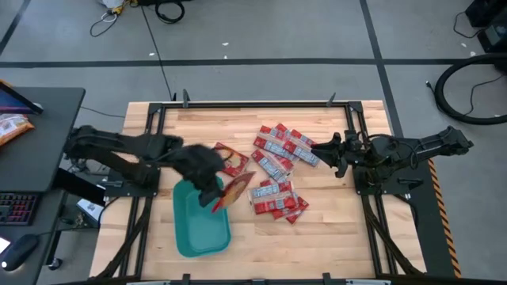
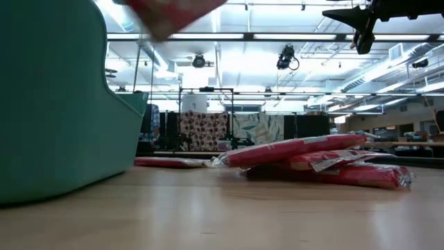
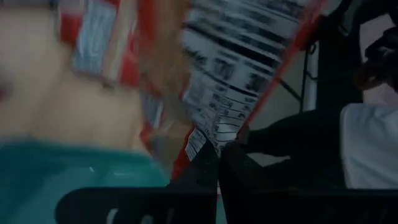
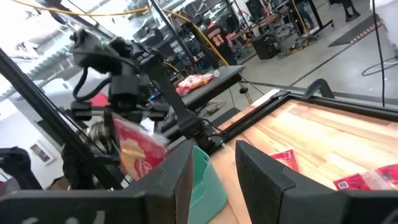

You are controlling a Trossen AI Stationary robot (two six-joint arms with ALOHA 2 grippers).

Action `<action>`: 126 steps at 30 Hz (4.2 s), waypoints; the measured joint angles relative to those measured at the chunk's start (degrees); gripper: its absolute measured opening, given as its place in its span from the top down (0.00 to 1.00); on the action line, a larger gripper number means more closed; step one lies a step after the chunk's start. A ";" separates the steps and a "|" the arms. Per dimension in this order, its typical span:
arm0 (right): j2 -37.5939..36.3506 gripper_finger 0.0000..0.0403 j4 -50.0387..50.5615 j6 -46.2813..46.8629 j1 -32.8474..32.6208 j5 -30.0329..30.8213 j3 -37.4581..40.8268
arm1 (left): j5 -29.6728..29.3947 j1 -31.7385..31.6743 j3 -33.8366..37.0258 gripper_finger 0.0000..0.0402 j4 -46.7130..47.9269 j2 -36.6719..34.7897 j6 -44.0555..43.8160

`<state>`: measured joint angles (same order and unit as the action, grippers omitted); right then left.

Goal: Sort popcorn bags into baskets
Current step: Put the red popcorn bag into the green bin

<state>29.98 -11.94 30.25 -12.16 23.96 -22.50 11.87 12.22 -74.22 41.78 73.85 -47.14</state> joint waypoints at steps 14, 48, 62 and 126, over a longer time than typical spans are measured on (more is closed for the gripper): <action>0.02 0.69 -0.55 -0.40 0.02 0.45 -0.02 | -21.75 21.74 22.85 0.98 -14.32 -16.94 -42.38; 0.02 0.69 -3.14 0.14 0.04 1.91 -0.04 | -40.47 28.40 44.92 0.98 -37.63 -16.06 -69.84; 0.02 0.69 -3.87 -0.32 0.04 2.10 -0.07 | -35.04 26.21 31.55 0.99 -22.32 -12.26 -70.80; 0.02 0.69 -6.42 -1.96 0.03 1.43 -0.07 | -13.98 13.16 34.49 0.98 -24.69 -0.62 -62.75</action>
<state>30.00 -18.37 28.29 -12.13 25.39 -22.57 -2.12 25.38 -39.72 17.09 73.23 -109.89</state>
